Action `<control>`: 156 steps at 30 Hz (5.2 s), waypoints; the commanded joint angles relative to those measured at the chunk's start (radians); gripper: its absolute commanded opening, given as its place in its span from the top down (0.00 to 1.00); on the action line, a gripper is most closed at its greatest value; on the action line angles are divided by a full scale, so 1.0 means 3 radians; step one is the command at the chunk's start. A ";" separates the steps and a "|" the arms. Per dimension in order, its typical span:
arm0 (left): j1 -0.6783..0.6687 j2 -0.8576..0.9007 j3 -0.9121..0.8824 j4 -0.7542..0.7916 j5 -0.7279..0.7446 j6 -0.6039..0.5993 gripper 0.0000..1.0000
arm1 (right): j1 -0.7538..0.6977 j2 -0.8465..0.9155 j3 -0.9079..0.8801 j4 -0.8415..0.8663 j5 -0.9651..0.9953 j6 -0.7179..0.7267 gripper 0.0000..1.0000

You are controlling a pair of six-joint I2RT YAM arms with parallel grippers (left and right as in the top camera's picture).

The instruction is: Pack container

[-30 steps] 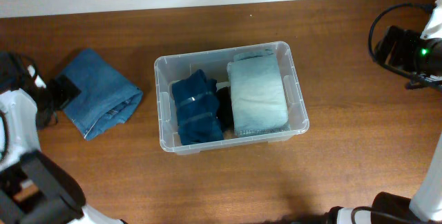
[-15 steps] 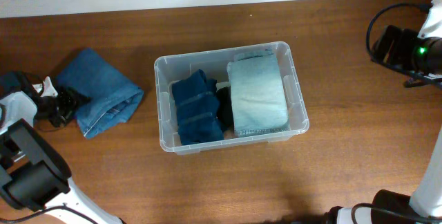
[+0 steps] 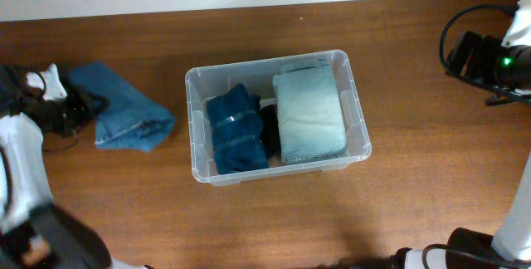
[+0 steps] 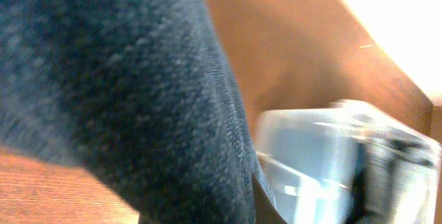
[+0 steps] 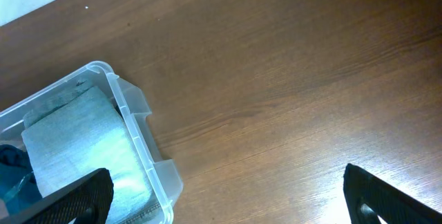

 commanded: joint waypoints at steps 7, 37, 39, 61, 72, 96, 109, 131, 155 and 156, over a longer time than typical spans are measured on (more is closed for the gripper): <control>-0.1169 -0.1363 0.0089 0.0020 0.0197 0.0113 0.99 | -0.0013 0.0022 0.0001 0.0000 -0.0020 -0.0032 0.01; -0.2646 -0.0404 0.0099 -0.0557 -0.2953 0.0107 0.01 | -0.0013 0.0022 0.0001 -0.0003 -0.0020 -0.0031 0.01; -0.2645 -0.0476 0.0230 -0.0479 -0.2956 0.0104 0.01 | -0.0013 0.0022 0.0001 -0.0003 -0.0020 -0.0031 0.01; -0.2640 0.0894 -0.0005 -0.0206 -0.1834 0.0104 0.99 | -0.0013 0.0024 0.0000 -0.0014 -0.0070 -0.0033 0.01; -0.2443 -0.0009 0.0538 -0.0478 -0.2548 0.0103 0.38 | 0.0361 0.0022 0.0001 0.0036 -0.0404 -0.0500 0.02; -0.1502 -0.0703 0.0515 -0.0880 -0.2509 -0.0142 0.01 | 0.1116 0.0202 0.0001 0.0615 -0.0207 -0.0896 0.02; -0.1502 -0.2860 -0.0872 -0.0373 -0.2330 -0.0144 0.01 | 0.1119 -0.1985 -0.2344 0.1734 -0.0017 -0.0713 0.02; -0.1500 -0.4120 -0.1944 -0.1105 -0.2219 -0.0497 0.01 | 0.1116 -0.4709 -0.4714 0.1457 0.0121 -0.0696 0.02; -0.1500 -0.4120 -0.1944 -0.1105 -0.2219 -0.0497 0.01 | 0.1076 -0.5263 -0.7000 0.4753 0.0360 -0.0640 0.01; -0.1500 -0.4120 -0.1944 -0.1105 -0.2219 -0.0497 0.01 | 0.1076 -0.5263 -0.7000 0.4753 0.0360 -0.0640 0.02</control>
